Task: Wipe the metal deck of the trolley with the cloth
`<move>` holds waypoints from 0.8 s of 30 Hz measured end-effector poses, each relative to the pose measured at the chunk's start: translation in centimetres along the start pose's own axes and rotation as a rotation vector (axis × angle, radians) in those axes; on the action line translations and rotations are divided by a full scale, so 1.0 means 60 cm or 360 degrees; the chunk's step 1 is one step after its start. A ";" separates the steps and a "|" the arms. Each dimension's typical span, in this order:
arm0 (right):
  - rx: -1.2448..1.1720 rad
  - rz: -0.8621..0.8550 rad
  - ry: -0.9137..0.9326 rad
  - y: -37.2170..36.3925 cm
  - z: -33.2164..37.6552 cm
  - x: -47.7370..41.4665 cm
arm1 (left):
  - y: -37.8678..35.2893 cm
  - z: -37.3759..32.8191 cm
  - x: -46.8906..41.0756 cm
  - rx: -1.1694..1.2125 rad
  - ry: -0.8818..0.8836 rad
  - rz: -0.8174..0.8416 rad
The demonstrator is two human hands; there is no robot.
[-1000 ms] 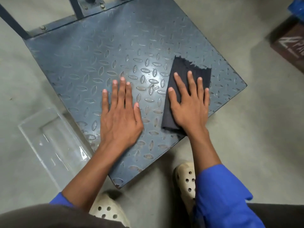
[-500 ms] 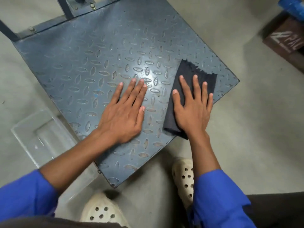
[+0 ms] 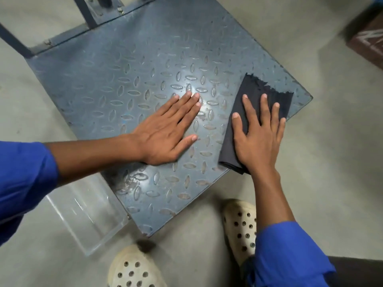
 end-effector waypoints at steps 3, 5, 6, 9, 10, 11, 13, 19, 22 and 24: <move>0.0053 0.0033 -0.0115 -0.005 -0.003 -0.055 | -0.003 -0.017 0.010 0.0065 0.0174 -0.0027; 0.0079 0.0037 -0.0162 -0.008 0.008 -0.067 | -0.010 -0.037 0.020 0.0121 0.0253 -0.0050; 0.0079 0.0025 -0.0134 -0.008 0.020 -0.058 | -0.014 -0.045 0.025 0.0132 0.0262 -0.0062; 0.0089 -0.0004 0.0045 -0.008 0.051 0.013 | -0.015 -0.057 0.029 0.0142 0.0264 -0.0139; 0.0074 0.0002 0.0061 -0.007 0.049 0.036 | -0.014 -0.057 0.025 0.0148 0.0260 -0.0149; 0.0058 0.0003 0.0047 -0.006 0.039 0.048 | -0.012 -0.059 0.019 0.0148 0.0247 -0.0139; 0.0029 0.0004 -0.0034 0.000 0.005 0.027 | -0.012 -0.066 0.006 0.0141 0.0205 -0.0085; 0.0016 0.0008 -0.0284 0.016 -0.073 -0.121 | -0.016 -0.086 -0.007 0.0132 0.0122 -0.0053; 0.0019 -0.0031 -0.0230 0.008 -0.027 -0.068 | -0.019 -0.095 -0.005 0.0102 -0.0023 -0.0117; 0.0033 -0.0046 -0.0163 0.001 0.003 -0.014 | -0.019 -0.095 -0.005 0.0096 -0.0043 -0.0137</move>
Point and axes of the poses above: each hand's wrist, its own x-axis away from the middle knuckle, its own y-axis out of the back of the hand, z = x × y, the point moved 5 cm from there along -x, towards the middle knuckle, and after that the axes turned 8 degrees about y, right-handed, at the moved point
